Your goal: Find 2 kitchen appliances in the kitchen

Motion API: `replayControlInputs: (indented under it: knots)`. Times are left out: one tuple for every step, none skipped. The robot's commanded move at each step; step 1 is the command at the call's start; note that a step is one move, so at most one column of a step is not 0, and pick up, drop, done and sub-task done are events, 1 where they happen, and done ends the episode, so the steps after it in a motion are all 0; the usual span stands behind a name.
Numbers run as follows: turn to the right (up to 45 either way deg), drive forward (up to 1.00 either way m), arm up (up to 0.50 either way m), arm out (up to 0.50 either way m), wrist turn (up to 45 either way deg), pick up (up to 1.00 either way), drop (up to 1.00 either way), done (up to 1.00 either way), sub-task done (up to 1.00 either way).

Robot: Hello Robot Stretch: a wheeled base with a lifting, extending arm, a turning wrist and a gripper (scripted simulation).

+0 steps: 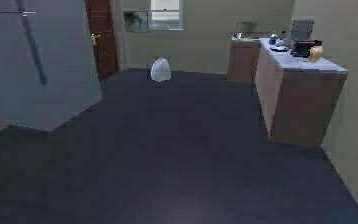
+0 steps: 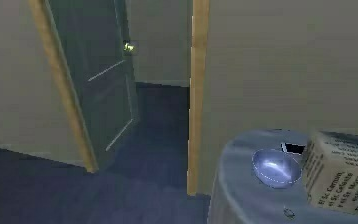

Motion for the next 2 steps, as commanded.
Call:
replayControlInputs:
  knots:
    - [36.0,0.00,0.00,0.00,0.0,0.00,0.00,0.00,0.00]
    - [0.0,0.25,0.00,0.00,0.0,0.00,0.00,0.00,0.00]
